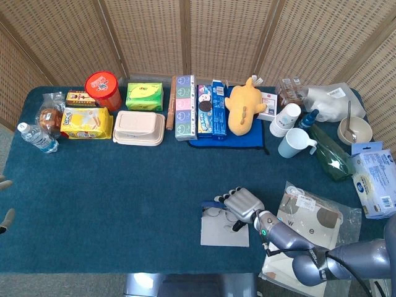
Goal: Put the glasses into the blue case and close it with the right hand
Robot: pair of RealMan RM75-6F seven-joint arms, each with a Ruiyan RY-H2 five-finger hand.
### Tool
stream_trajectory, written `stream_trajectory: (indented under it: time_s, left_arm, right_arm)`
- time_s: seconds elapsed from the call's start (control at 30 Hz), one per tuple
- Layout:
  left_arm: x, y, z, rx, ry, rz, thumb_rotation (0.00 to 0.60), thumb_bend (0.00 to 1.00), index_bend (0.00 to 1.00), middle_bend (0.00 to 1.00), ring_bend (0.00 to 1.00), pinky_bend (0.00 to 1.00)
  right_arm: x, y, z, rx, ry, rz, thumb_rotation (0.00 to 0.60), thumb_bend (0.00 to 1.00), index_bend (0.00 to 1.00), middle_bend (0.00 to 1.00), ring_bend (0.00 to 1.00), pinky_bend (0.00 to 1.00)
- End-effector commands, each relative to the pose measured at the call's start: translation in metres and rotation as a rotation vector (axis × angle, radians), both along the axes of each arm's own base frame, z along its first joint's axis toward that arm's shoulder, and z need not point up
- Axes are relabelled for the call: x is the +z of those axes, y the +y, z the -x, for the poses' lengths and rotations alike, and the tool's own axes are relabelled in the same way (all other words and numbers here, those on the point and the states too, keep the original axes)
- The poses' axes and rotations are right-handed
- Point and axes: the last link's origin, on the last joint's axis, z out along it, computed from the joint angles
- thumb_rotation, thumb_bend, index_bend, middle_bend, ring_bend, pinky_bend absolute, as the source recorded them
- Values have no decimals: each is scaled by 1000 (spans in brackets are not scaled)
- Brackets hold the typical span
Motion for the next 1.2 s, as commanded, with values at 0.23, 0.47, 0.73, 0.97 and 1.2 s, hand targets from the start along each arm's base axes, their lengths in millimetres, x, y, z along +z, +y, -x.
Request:
stream_trajectory:
  time_s: [0.23, 0.47, 0.73, 0.97, 1.2]
  left_arm:
    - [0, -4, 0, 7, -3, -3, 600, 356, 216, 200, 169, 214]
    - [-3, -7, 1, 17, -10, 4, 600, 356, 215, 200, 169, 214]
    - [-7, -9, 0, 19, -15, 11, 600, 356, 215, 200, 169, 214]
    - [-7, -12, -1, 22, -16, 8, 600, 356, 214, 200, 169, 214]
    - [-6, -15, -1, 27, -14, 6, 600, 356, 214, 200, 169, 214]
  right_arm:
    - [-3, 23, -2, 28, -8, -72, 300, 318, 114, 238, 196, 231]
    - [0, 38, 2, 28, -17, -87, 288, 317, 113, 238, 197, 231]
    - [5, 56, 7, 42, -31, -113, 292, 316, 114, 239, 197, 231]
    - [7, 65, 10, 50, -42, -129, 293, 317, 114, 239, 196, 231]
    - [6, 65, 11, 76, -59, -118, 288, 318, 111, 239, 196, 231]
